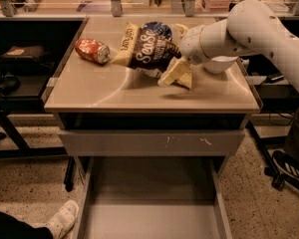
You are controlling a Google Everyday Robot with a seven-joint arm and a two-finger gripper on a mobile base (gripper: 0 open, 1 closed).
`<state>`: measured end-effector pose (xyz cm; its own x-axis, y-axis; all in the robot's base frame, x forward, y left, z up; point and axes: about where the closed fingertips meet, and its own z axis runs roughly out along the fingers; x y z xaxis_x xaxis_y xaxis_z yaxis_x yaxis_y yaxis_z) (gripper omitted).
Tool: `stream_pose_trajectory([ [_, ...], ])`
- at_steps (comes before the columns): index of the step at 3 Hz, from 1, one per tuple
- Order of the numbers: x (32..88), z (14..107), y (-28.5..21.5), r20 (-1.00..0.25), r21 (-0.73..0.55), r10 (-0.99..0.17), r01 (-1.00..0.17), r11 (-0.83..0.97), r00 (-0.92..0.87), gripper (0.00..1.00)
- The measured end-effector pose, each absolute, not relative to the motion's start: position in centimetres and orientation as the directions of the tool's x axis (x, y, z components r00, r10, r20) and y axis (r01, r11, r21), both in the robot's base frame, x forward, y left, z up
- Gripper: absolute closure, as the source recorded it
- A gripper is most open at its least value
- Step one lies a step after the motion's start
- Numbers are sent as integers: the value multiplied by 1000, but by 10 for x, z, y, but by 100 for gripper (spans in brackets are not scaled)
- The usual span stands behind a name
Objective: Pick brown chip bag from middle drawer and place on counter
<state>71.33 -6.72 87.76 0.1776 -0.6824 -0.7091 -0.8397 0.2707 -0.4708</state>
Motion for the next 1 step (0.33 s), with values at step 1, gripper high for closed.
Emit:
stream_pose_trajectory([
  [1,713,878,-67,-709,-471,-682,-840,271,178,0],
])
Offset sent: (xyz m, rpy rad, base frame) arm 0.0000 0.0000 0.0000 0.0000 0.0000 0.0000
